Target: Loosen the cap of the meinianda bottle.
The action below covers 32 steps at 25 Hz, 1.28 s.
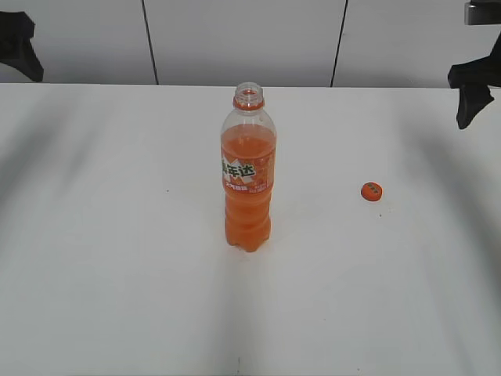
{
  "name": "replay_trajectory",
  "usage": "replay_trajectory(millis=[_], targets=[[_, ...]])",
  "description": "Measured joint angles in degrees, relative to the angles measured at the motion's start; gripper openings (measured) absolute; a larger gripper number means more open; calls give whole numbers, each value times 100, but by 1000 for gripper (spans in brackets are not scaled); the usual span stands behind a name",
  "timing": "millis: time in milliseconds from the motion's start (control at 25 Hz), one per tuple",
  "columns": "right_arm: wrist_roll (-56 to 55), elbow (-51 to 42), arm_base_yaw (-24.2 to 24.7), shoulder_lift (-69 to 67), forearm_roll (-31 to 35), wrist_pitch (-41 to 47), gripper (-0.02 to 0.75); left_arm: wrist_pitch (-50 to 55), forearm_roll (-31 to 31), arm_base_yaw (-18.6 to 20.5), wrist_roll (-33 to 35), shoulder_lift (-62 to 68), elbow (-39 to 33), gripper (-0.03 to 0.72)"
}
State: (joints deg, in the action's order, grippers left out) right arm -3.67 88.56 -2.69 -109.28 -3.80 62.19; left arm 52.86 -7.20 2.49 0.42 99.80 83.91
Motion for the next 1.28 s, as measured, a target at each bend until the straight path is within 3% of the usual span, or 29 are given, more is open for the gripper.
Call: replay_trajectory(millis=[520,920,1280], targets=[[-2,0,54,287,-156,146,589,382,51,0,23,-95,140,566],[85,0,54,1447,-206,364,587,732,101,-5,246,-1138,132,562],[367,-51,49,2793,-199,590,588,604,296,-5,306,-2583,-618,562]])
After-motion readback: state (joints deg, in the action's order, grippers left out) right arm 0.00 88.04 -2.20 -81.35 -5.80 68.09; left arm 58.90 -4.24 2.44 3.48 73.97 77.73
